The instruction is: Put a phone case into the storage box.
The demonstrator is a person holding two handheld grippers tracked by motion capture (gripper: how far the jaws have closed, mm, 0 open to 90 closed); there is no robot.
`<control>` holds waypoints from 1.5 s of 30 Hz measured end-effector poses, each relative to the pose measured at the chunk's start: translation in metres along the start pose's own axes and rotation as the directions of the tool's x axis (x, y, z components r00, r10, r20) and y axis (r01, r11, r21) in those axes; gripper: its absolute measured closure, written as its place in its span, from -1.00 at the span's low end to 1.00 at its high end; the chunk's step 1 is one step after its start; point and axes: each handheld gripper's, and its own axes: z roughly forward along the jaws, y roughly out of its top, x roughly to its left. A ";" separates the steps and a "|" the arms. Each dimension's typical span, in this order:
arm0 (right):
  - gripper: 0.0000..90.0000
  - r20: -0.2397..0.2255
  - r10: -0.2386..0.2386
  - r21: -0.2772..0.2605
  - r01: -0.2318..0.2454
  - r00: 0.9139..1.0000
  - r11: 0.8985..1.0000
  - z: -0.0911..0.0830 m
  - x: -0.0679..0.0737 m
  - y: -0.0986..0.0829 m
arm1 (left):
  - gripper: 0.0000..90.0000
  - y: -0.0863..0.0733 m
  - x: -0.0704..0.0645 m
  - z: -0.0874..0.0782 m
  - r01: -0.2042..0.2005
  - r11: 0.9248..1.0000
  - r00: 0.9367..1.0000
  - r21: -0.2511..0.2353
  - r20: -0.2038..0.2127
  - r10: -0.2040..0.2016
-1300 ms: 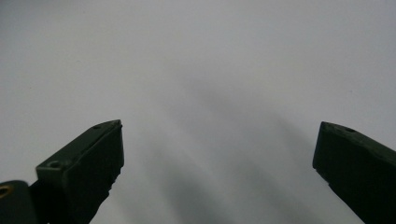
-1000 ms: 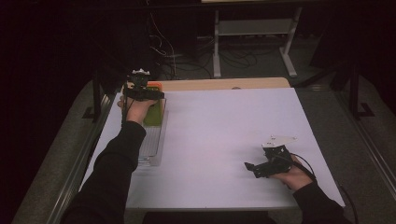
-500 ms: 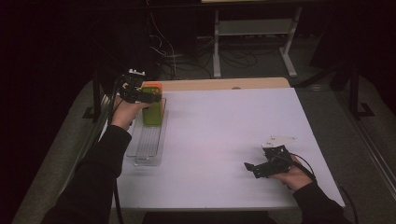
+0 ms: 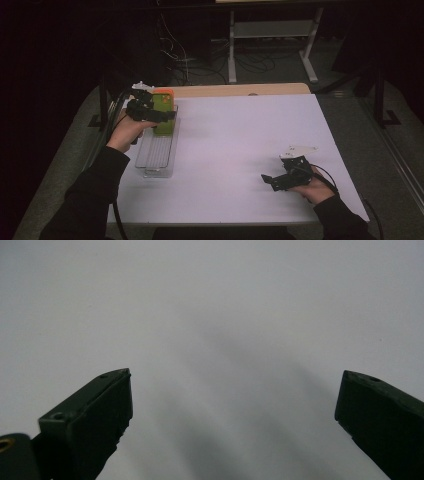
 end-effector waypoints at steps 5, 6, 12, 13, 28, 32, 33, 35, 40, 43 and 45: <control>-0.97 -0.008 0.000 -0.002 0.000 1.000 1.000 -0.001 0.000 0.000 | -0.96 -0.008 -0.008 -0.006 -0.023 0.999 0.998 -0.022 0.056 0.025; -0.97 -0.008 -0.001 -0.002 0.001 1.000 1.000 -0.001 0.000 0.000 | -0.96 -0.011 -0.009 -0.007 -0.034 0.999 0.997 -0.018 0.063 0.035; -0.97 -0.016 -0.001 -0.002 0.001 1.000 1.000 -0.002 0.001 0.000 | -0.96 -0.024 -0.018 -0.014 -0.067 0.997 0.992 -0.033 0.109 0.070; -0.97 -0.018 0.001 -0.002 -0.001 1.000 1.000 -0.002 0.001 0.001 | -0.96 -0.026 -0.019 -0.015 -0.084 0.996 0.989 -0.036 0.115 0.088; -0.97 -0.032 -0.016 -0.013 0.016 0.999 1.000 -0.007 0.001 0.003 | -0.96 -0.062 -0.040 -0.022 -0.153 0.986 0.963 -0.069 0.212 0.165; -0.97 -0.039 -0.019 -0.023 0.018 0.999 1.000 -0.008 0.002 0.004 | -0.96 -0.072 -0.044 -0.022 -0.167 0.983 0.955 -0.076 0.234 0.181; -0.97 -0.040 -0.016 -0.023 0.015 0.999 1.000 -0.009 0.002 0.004 | -0.96 -0.074 -0.045 -0.022 -0.173 0.982 0.954 -0.072 0.237 0.185; -0.97 -0.039 -0.017 -0.024 0.017 0.999 1.000 -0.009 0.002 0.004 | -0.96 -0.080 -0.047 -0.020 -0.187 0.980 0.951 -0.067 0.239 0.197; -0.97 -0.039 -0.014 -0.027 0.013 0.999 1.000 -0.009 0.002 0.004 | -0.96 -0.094 -0.051 -0.018 -0.205 0.976 0.942 -0.068 0.259 0.215; -0.97 -0.040 -0.014 -0.026 0.013 0.999 1.000 -0.010 0.001 0.004 | -0.96 -0.100 -0.051 -0.020 -0.197 0.977 0.943 -0.081 0.258 0.211; -0.97 -0.039 -0.011 -0.030 0.010 0.999 1.000 -0.010 0.001 0.004 | -0.96 -0.105 -0.051 -0.022 -0.193 0.977 0.946 -0.086 0.246 0.209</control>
